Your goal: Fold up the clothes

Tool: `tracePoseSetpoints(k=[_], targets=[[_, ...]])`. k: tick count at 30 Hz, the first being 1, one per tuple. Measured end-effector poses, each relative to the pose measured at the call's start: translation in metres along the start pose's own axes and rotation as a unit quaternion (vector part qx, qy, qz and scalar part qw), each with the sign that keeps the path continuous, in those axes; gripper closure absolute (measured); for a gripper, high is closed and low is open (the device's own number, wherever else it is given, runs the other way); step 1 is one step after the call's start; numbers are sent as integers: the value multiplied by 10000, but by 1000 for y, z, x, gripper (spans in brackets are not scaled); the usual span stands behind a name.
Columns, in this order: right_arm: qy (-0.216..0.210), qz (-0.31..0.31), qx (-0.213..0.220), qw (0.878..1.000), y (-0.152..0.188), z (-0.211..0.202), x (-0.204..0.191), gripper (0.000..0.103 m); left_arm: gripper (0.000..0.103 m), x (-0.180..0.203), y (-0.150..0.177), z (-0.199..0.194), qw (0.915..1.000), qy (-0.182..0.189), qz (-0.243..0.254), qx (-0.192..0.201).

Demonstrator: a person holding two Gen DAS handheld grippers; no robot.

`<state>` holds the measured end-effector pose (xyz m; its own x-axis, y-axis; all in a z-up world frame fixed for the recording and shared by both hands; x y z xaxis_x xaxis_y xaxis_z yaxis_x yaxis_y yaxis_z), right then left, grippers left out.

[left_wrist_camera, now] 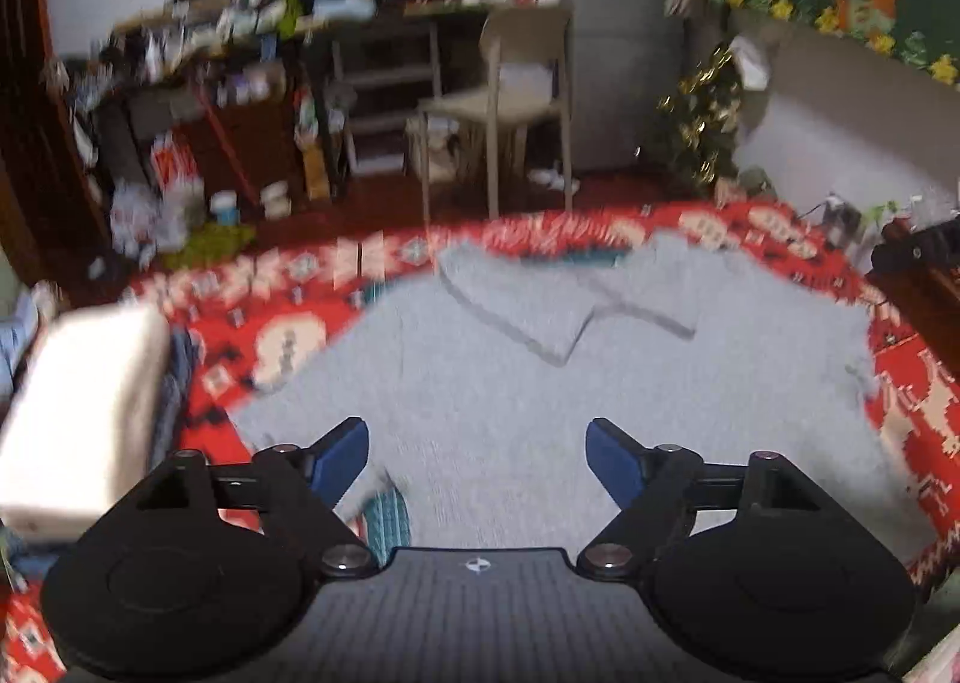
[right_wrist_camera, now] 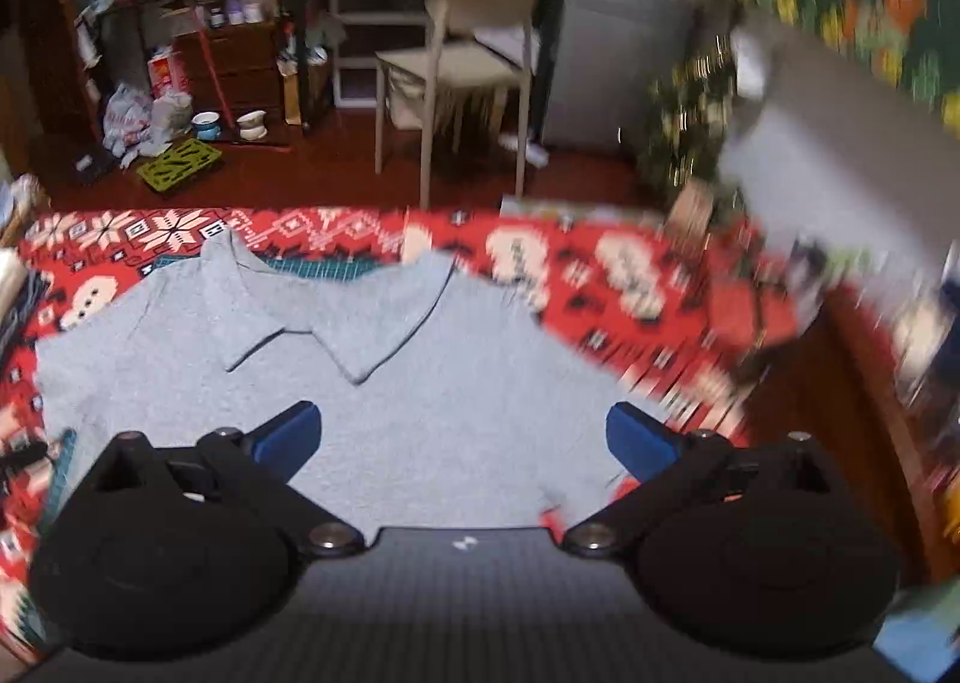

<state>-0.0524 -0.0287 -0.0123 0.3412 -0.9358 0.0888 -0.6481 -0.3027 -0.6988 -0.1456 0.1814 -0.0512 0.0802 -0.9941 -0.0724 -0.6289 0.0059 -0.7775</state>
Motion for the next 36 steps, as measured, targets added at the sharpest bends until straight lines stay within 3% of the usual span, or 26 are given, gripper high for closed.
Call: tracePoseSetpoints(k=[5, 9, 11, 14, 17, 19, 21, 24, 27, 32, 36], targets=[[-631, -869, 582, 9925, -2, -44, -9, 1, 19, 10, -15, -25, 9953, 372, 868, 229], [-808, -1832, 1105, 9735, 7, -68, -26, 1, 19, 17, -12, -37, 9806, 875, 1720, 353], [-1045, -2321, 1123, 9605, 15, -71, -36, 1, 19, 19, -7, -35, 9741, 1055, 1988, 234], [-1603, -2809, 838, 9425, 26, -67, -46, 1, 18, 27, 8, -32, 9643, 990, 2443, 257], [-1720, -3330, 549, 9255, 41, -55, -56, 1, 21, 34, 24, -24, 9513, 1227, 2827, 63], [-1831, -3799, 312, 9062, 54, -44, -64, 9, 25, 40, 36, -19, 9365, 1563, 3136, -117], [-1948, -4113, 20, 8904, 67, -32, -70, 20, 40, 48, 52, -13, 9177, 1660, 3601, -252], [-2179, -4518, -399, 8642, 88, -17, -75, 32, 50, 55, 74, -3, 8906, 1904, 4103, -483], [-2272, -4877, -697, 8400, 108, -8, -72, 42, 55, 61, 90, 6, 8743, 2178, 4279, -711], [-2554, -4704, -1041, 8382, 118, 3, -63, 43, 55, 70, 102, 10, 8592, 2578, 4335, -859], [-2623, -4746, -1189, 8318, 121, 13, -65, 43, 55, 76, 111, 13, 8402, 2428, 4759, -933]])
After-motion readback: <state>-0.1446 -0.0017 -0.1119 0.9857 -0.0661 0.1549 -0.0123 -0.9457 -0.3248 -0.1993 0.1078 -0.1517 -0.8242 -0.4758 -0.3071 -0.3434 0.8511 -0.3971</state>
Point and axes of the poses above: each gripper's, at about its wrist camera, not at the fingertips, and z roughly the way its jaws point, x to its right, y to its underside, the point moved 2 cm from there along z, roughly the way its jaws point, and after that the axes turned 1 degree about x, right-handed, at the moved point
